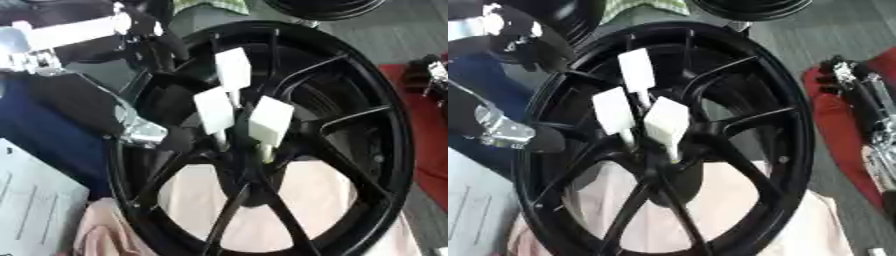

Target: Pull the pin out of the wheel hub.

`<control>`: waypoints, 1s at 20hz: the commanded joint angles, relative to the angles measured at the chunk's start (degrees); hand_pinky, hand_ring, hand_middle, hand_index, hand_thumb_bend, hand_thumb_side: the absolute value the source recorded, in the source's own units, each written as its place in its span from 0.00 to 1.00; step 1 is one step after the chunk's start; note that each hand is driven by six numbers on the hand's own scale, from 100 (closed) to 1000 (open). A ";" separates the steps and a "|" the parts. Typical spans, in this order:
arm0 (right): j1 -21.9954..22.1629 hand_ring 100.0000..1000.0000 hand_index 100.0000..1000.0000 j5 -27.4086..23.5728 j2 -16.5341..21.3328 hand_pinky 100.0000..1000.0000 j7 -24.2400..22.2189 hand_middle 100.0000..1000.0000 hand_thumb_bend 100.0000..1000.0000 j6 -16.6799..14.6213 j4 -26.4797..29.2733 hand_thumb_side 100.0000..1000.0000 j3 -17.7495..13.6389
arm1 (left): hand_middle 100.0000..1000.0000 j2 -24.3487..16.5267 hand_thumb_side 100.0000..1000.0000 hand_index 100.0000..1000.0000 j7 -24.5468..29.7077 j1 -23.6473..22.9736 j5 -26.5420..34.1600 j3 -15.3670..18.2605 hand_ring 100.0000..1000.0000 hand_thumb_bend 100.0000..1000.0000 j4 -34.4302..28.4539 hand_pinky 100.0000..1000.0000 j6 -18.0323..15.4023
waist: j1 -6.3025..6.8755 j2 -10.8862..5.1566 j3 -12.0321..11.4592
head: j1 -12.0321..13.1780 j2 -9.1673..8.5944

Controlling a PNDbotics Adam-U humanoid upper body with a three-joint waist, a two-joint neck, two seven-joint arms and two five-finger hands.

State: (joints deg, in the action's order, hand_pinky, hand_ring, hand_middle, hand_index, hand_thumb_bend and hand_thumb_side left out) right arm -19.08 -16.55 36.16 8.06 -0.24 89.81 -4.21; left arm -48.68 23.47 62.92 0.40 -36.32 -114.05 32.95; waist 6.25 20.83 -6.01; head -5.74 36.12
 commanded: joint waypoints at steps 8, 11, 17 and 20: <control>-0.40 0.69 0.68 0.31 1.63 0.73 -0.17 0.64 0.00 0.04 0.32 0.69 -0.13 | 0.63 0.80 0.35 0.80 1.22 1.96 -2.51 -0.51 0.70 0.69 -0.54 0.70 0.80 | -0.20 -0.45 -0.01 | 0.42 -1.36; -0.37 0.69 0.68 0.37 1.57 0.73 -0.23 0.64 0.00 0.06 0.28 0.69 -0.06 | 0.62 1.98 0.36 0.80 0.92 2.99 -2.30 -1.29 0.69 0.71 -0.54 0.70 4.33 | -0.20 -0.36 -0.12 | 0.59 -1.29; -0.15 0.69 0.68 0.45 1.51 0.73 -0.26 0.64 0.00 0.05 0.14 0.69 -0.03 | 0.57 3.99 0.38 0.76 0.53 4.33 -2.26 -2.79 0.65 0.76 -0.53 0.68 10.09 | -0.07 -0.32 -0.42 | 0.68 -1.30; 0.02 0.69 0.68 0.53 1.53 0.73 -0.20 0.64 0.00 0.02 0.09 0.69 -0.09 | 0.57 5.15 0.38 0.76 0.80 5.05 -1.95 -3.64 0.65 0.75 -0.01 0.68 13.59 | 0.09 -0.44 -0.69 | 0.51 -0.88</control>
State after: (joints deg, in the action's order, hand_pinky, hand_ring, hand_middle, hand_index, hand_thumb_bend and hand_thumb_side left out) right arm -18.70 -16.39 36.15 7.91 -0.12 89.46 -3.87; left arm -43.16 23.59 66.92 -1.74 -40.22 -113.91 44.52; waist 6.64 21.53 -6.66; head -5.17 35.63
